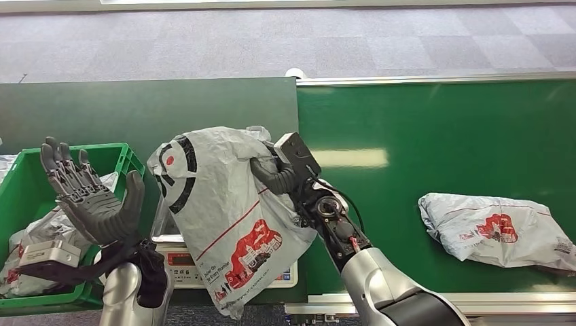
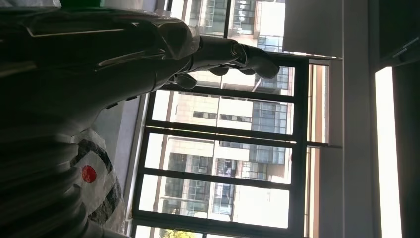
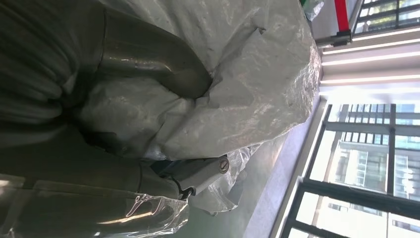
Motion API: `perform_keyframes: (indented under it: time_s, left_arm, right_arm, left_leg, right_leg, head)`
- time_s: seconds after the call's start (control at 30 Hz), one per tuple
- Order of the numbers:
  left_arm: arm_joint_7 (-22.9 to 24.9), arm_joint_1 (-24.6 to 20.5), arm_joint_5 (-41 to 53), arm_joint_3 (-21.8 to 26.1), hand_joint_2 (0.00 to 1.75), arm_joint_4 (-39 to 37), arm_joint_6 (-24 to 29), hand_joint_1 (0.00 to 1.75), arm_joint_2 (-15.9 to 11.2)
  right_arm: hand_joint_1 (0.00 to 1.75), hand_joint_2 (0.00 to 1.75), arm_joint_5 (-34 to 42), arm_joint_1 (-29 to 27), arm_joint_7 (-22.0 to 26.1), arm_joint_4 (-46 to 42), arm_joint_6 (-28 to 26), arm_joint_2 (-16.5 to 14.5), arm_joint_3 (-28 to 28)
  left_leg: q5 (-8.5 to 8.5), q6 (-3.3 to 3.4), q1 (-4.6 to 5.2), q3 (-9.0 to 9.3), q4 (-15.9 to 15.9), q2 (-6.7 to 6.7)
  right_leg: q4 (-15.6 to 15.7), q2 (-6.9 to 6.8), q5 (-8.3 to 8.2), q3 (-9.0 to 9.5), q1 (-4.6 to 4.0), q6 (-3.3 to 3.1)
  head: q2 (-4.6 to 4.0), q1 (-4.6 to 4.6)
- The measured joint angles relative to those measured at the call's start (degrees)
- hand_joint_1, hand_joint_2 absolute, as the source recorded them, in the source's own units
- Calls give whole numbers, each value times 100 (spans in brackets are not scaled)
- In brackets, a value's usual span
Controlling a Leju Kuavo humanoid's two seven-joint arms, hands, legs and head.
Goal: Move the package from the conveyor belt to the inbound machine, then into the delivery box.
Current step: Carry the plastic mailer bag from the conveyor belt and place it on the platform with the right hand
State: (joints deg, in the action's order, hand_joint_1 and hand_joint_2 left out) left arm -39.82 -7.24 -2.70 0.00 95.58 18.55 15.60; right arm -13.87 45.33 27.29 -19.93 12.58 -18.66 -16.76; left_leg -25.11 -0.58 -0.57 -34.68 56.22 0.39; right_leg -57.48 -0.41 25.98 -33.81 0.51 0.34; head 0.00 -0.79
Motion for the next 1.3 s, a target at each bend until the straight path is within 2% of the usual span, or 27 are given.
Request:
perform_keyframes:
  time_s: [0.03,0.07,0.1,0.17,0.2,0.23,0.27,0.5,0.87,1.13,1.3]
  left_arm:
    - [0,20,-1,12,175,35,16,0,2]
    - [0,39,-2,25,175,68,21,0,7]
    - [0,54,-3,42,175,97,24,0,15]
    - [0,73,-1,80,175,139,25,0,34]
    - [0,80,4,97,175,153,25,0,40]
    - [1,87,13,109,175,163,25,0,44]
    - [1,95,21,118,175,172,25,0,46]
    - [0,122,29,158,175,195,5,0,54]
    - [1,134,38,220,175,195,-67,0,93]
    - [1,230,77,246,175,191,-89,0,82]
    - [2,270,49,191,175,147,-13,0,42]
  right_arm:
    - [175,175,86,0,8,0,-111,-14,10]
    - [166,175,172,0,23,0,-204,-24,25]
    - [138,175,265,-1,48,0,-278,-33,48]
    - [55,175,475,-3,124,0,-333,-50,126]
    - [21,175,601,-4,170,0,-314,-57,182]
    - [5,175,731,-5,214,-1,-275,-63,246]
    - [0,175,858,-5,247,-2,-223,-67,307]
    - [0,175,1332,-6,256,-30,86,-69,473]
    - [0,175,1366,-40,244,-32,251,-69,460]
    - [0,175,1059,-149,692,-241,-482,-15,379]
    - [0,175,1101,-313,799,-386,-861,183,374]
  left_leg:
    - [0,0,0,0,0,0]
    - [0,0,0,0,0,0]
    - [0,0,0,0,0,-1]
    - [0,0,0,0,0,0]
    - [0,0,0,0,0,0]
    - [0,0,0,0,0,0]
    - [0,0,0,0,0,-1]
    - [0,0,0,0,0,-1]
    - [0,0,0,0,0,-1]
    - [0,0,0,0,0,-1]
    - [0,0,0,0,1,-2]
  right_leg:
    - [0,0,0,0,0,0]
    - [0,0,0,0,0,0]
    - [0,0,0,0,0,0]
    - [0,0,0,0,0,0]
    - [0,0,0,0,0,0]
    - [0,0,0,0,0,0]
    - [0,0,0,0,0,0]
    - [0,0,0,0,0,0]
    - [0,0,0,0,0,0]
    - [0,0,0,-2,0,0]
    - [1,-1,0,-1,1,0]
  head:
    - [0,-1]
    - [0,-1]
    - [0,0]
    - [0,1]
    - [0,1]
    - [0,1]
    - [0,1]
    - [0,0]
    - [0,1]
    - [0,0]
    - [0,-1]
